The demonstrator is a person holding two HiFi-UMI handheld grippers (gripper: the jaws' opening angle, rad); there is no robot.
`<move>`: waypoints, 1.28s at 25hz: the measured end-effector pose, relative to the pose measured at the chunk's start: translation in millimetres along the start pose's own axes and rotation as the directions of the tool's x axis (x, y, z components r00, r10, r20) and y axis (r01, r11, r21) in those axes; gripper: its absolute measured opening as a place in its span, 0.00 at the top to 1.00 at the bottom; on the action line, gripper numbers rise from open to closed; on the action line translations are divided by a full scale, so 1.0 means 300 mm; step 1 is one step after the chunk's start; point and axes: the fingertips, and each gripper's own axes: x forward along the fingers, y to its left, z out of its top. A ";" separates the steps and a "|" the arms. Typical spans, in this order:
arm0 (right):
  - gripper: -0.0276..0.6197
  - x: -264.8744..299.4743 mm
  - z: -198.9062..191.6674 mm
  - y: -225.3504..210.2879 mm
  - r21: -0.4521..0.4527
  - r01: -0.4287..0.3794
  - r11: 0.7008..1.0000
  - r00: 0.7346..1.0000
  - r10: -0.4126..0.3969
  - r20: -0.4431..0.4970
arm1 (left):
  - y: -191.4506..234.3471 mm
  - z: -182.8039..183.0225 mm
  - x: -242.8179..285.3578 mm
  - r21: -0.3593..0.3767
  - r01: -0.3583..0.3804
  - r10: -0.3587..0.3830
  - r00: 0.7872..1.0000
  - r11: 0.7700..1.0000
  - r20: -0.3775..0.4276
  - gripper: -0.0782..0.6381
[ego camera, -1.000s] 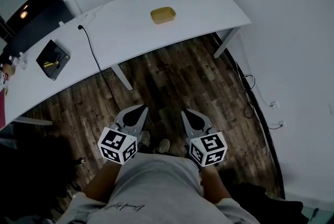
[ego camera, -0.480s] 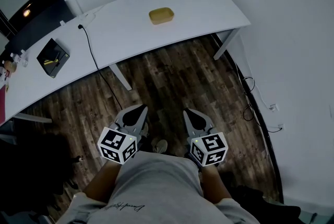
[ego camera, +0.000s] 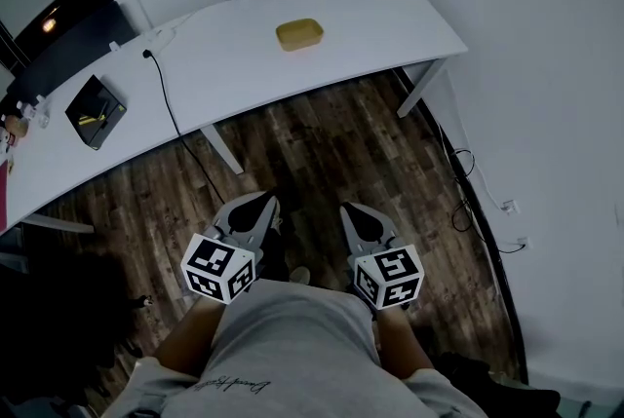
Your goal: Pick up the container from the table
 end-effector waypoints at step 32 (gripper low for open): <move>0.93 0.466 0.215 -0.223 0.002 -0.023 1.000 1.000 0.023 0.000 | 0.346 0.149 0.393 0.004 0.010 -0.010 1.000 1.000 -0.023 0.89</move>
